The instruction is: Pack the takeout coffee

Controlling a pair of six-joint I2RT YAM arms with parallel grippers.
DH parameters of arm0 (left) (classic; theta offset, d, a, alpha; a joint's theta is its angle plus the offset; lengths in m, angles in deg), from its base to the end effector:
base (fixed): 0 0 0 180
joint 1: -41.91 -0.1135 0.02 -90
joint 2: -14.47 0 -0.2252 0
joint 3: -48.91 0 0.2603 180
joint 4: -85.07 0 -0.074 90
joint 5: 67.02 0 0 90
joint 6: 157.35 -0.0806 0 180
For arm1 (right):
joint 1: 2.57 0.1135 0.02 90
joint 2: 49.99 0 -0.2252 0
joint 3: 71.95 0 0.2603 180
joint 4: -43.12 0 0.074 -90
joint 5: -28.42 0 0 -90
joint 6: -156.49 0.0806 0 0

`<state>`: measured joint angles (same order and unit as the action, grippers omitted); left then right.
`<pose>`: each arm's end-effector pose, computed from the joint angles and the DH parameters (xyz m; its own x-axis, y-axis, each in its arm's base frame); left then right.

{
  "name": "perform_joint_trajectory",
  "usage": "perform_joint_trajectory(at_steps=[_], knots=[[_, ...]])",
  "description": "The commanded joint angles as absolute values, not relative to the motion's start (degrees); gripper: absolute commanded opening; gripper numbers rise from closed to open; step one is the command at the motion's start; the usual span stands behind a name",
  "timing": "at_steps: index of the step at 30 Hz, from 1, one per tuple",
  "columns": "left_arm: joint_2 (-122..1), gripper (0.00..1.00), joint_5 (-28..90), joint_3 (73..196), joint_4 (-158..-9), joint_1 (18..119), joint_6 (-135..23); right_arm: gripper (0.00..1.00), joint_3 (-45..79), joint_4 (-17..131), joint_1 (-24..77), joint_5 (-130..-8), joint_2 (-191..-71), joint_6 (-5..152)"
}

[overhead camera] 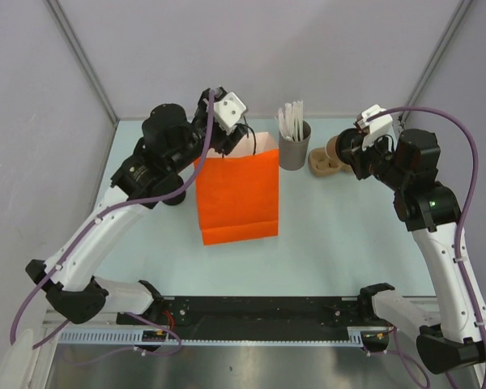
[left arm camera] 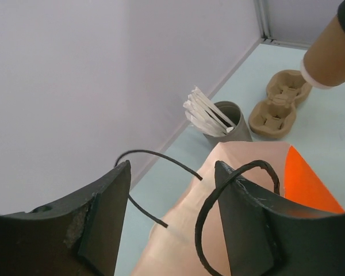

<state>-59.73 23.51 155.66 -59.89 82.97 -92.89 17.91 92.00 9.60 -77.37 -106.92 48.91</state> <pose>0.2503 -0.2190 0.4635 0.2566 0.3482 -0.9016 0.6131 0.6625 0.4304 0.2508 0.0765 0.4021 -0.1176 -0.3227 -0.9392 -0.5183 0.8266 -0.2191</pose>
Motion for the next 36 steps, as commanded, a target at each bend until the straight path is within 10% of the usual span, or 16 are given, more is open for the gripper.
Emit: perform_joint_trajectory(at_steps=[1,16,36], knots=[[-62.1,0.63,19.5,157.2,-67.1,82.7,-95.2,0.0,20.3,90.5,9.8,-74.4,-105.6,49.4],[-65.1,0.63,14.9,146.0,-76.5,83.6,-90.4,0.0,19.4,92.0,9.7,-72.8,-105.4,48.3],[-64.5,0.99,27.3,150.6,-69.3,86.1,-84.0,0.0,19.4,91.4,10.4,-75.0,-106.9,49.3]])
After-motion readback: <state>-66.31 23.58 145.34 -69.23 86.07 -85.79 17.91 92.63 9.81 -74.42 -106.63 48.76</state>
